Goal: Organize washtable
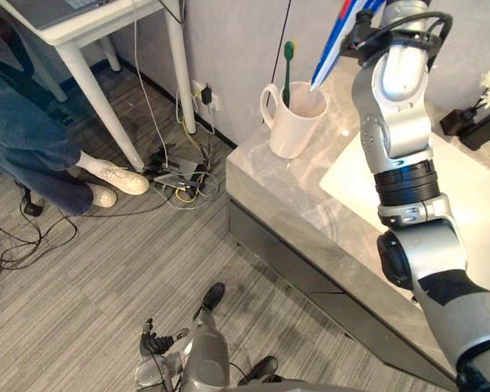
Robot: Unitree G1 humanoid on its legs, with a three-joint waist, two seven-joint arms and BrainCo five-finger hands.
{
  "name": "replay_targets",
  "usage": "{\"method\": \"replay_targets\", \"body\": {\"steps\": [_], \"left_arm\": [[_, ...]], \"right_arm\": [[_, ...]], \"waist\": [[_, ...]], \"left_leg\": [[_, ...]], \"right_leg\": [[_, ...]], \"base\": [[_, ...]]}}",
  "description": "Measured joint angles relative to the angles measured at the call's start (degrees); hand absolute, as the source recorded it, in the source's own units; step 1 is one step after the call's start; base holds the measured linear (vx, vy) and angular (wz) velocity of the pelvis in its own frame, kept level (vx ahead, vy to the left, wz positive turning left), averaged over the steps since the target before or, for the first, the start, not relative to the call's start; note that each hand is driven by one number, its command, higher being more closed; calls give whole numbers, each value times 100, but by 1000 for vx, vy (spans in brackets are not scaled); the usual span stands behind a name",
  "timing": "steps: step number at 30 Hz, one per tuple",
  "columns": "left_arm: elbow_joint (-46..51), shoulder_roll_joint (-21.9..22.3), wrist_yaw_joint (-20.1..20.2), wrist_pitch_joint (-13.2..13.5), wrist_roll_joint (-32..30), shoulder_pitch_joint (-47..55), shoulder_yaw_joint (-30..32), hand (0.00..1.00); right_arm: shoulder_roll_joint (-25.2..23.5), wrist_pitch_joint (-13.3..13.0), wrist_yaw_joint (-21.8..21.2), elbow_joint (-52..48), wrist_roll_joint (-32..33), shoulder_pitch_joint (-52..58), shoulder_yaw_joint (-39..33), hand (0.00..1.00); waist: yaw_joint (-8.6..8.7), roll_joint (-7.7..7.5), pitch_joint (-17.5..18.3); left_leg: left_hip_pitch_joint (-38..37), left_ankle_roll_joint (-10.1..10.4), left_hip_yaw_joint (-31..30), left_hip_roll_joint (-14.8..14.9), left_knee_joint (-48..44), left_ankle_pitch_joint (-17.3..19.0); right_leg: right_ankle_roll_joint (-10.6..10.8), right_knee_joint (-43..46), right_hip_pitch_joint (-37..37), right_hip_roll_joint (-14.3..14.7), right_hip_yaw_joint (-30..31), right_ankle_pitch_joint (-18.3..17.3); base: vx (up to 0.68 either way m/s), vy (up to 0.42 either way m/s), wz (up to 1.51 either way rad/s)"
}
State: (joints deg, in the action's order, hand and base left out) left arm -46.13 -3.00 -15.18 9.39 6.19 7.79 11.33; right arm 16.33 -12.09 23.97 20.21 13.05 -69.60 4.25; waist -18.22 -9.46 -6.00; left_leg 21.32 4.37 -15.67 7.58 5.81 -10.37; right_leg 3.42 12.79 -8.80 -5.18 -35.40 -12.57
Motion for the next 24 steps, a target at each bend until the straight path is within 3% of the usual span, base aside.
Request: {"method": "replay_targets", "body": {"steps": [6, 15, 20, 24], "left_arm": [[4, 7, -9, 60, 51, -9, -21, 0], [115, -11, -13, 117, 169, -57, -183, 0], [180, 10, -12, 125, 226, -105, -222, 0], [180, 15, -12, 126, 229, -129, -219, 0]], "right_arm": [[2, -18, 100, -32, 49, 9, -11, 100], [-24, -145, 108, -379, 52, 186, -14, 100], [-3, -146, 112, -379, 50, 187, -9, 100], [1, -146, 111, -375, 49, 187, -10, 100]], "waist": [[6, -11, -6], [-17, -18, -53], [-120, -43, -114], [-128, -52, -131]], "left_leg": [[56, 133, -16, -59, -34, -124], [208, 53, 25, -23, 0, -89], [288, 46, -1, -52, -7, -103], [313, 126, -37, -68, -35, -170]], "right_leg": [[1, -11, 1, -13, 128, -1], [5, -94, -53, 15, 100, -3], [6, -94, -107, 7, 103, -4], [6, -94, -112, 7, 134, -4]], "base": [[36, 24, 12], [-37, 27, 5], [25, 20, 4], [41, 22, 7]]}}
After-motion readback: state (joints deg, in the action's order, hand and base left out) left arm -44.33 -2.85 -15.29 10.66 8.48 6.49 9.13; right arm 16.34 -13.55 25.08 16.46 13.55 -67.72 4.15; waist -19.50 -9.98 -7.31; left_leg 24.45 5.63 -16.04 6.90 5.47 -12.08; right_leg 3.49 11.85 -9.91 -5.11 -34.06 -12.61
